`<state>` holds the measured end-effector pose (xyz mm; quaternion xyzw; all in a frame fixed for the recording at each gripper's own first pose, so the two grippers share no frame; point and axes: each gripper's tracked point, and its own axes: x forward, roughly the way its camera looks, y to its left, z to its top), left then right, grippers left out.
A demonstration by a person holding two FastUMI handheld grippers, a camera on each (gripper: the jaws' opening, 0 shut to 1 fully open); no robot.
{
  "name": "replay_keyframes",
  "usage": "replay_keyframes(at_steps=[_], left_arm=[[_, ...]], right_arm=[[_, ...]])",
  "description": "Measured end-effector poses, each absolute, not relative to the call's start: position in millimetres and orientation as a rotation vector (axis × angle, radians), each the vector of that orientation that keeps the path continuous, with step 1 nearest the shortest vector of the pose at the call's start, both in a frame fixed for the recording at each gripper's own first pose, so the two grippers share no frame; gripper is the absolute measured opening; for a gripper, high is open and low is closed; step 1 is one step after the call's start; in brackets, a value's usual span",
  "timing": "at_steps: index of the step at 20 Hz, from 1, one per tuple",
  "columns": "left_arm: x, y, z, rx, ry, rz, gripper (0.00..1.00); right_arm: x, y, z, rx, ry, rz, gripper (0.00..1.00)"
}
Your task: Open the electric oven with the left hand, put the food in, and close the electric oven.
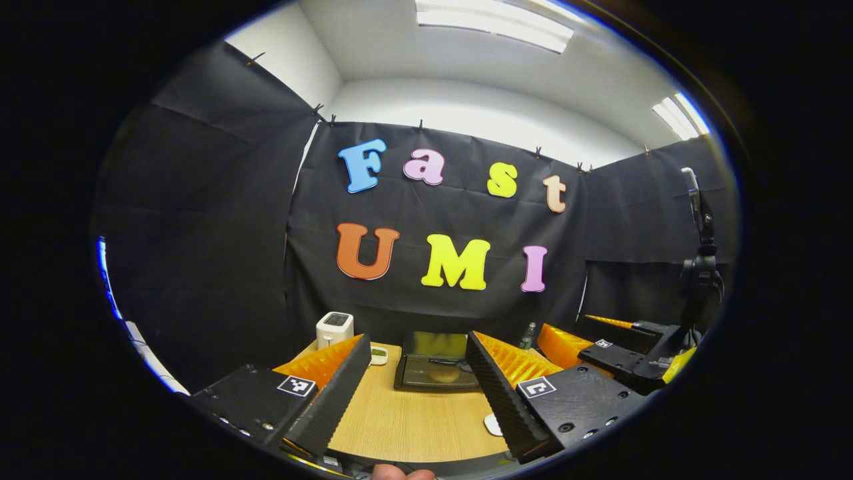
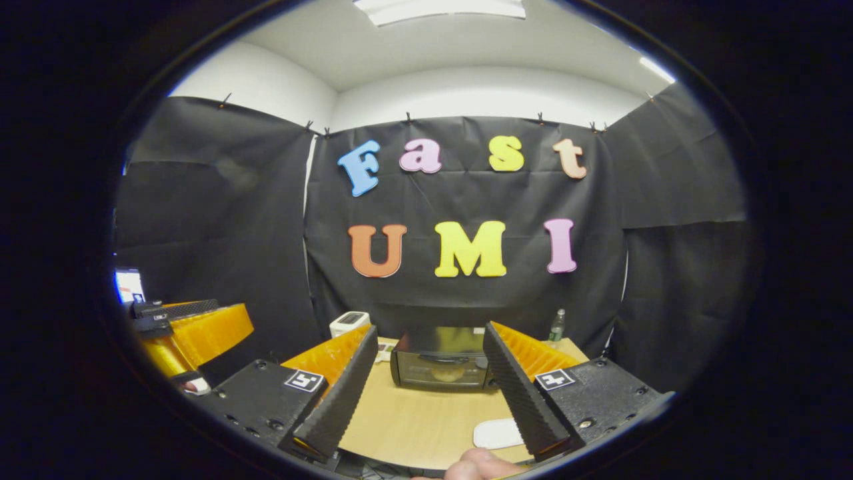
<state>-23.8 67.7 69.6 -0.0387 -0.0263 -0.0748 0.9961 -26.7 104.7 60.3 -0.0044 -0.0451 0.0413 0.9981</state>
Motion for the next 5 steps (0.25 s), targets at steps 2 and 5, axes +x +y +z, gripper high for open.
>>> replay_keyframes(at_steps=[2, 5], left_arm=[[-24.8, 68.5, 66.7, -0.077, -0.052, -0.147, 0.94], [-27.5, 72.2, 65.5, -0.075, -0.054, -0.138, 0.94]], right_arm=[[-25.7, 107.8, 60.2, -0.01, -0.087, 0.085, 0.97], [-24.5, 110.0, 60.7, -0.011, -0.091, 0.081, 0.97]])
